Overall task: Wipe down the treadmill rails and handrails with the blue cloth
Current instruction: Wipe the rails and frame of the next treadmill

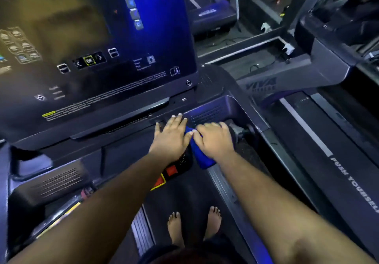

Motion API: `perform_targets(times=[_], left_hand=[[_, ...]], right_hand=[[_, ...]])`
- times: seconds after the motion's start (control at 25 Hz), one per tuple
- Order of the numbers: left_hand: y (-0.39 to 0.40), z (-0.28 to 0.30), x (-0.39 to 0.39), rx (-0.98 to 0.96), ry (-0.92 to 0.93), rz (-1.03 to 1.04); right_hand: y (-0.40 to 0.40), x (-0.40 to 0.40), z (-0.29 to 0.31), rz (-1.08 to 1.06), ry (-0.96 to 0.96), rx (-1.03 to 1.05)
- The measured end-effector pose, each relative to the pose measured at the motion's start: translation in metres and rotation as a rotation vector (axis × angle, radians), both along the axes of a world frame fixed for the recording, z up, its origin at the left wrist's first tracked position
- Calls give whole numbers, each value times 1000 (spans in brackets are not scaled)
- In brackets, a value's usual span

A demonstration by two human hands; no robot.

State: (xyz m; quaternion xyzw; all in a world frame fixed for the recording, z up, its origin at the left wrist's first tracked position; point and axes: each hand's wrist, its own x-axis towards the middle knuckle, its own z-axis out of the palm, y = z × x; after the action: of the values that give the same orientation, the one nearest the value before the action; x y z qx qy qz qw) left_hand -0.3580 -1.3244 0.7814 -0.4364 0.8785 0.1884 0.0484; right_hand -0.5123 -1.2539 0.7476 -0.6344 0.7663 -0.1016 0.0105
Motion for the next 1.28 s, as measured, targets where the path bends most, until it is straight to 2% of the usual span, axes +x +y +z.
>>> perform_targets(times=[0.08,0.16,0.24,0.4,0.48,0.64,0.76,0.84,0.96,1.04,1.16,1.2,1.28], left_hand=[[-2,0,-2,6,-12,-35],[-4,1,-3,35,-25,-57],[-6,1,-2,27,-41,-70],[-7,0,-3,27,-9,-101],[-8,1,-3,22,0,-106],[-8,-2,-1,8,4,-136],[-9,-7,-1,-51,0,-175],[-9,-7,-2,-93,-17,-187],[-10,-5,-1,-31,-4,-179],[-11,-4,-1,24,40,-175],[-12,-6,-1,48,43,-172],[-12,-7,-2,48,33,-174],[-13,-9,-3,53,22,-173]], right_hand=[[-16,-8,6,15,-10,57],[7,2,-12,-54,-40,-26],[42,16,-32,-99,19,-149],[1,-21,-9,54,-9,-41],[-12,-27,0,35,-41,-13],[42,9,-35,-148,-53,-159],[34,-34,-37,-51,-55,-109],[16,-66,-25,-218,-133,-94],[22,-23,-29,-449,-162,-169],[36,23,-31,-402,-166,-166],[33,0,-33,-237,-129,-161],[25,-14,-35,-317,-158,-162],[12,-12,-41,-688,-366,-227]])
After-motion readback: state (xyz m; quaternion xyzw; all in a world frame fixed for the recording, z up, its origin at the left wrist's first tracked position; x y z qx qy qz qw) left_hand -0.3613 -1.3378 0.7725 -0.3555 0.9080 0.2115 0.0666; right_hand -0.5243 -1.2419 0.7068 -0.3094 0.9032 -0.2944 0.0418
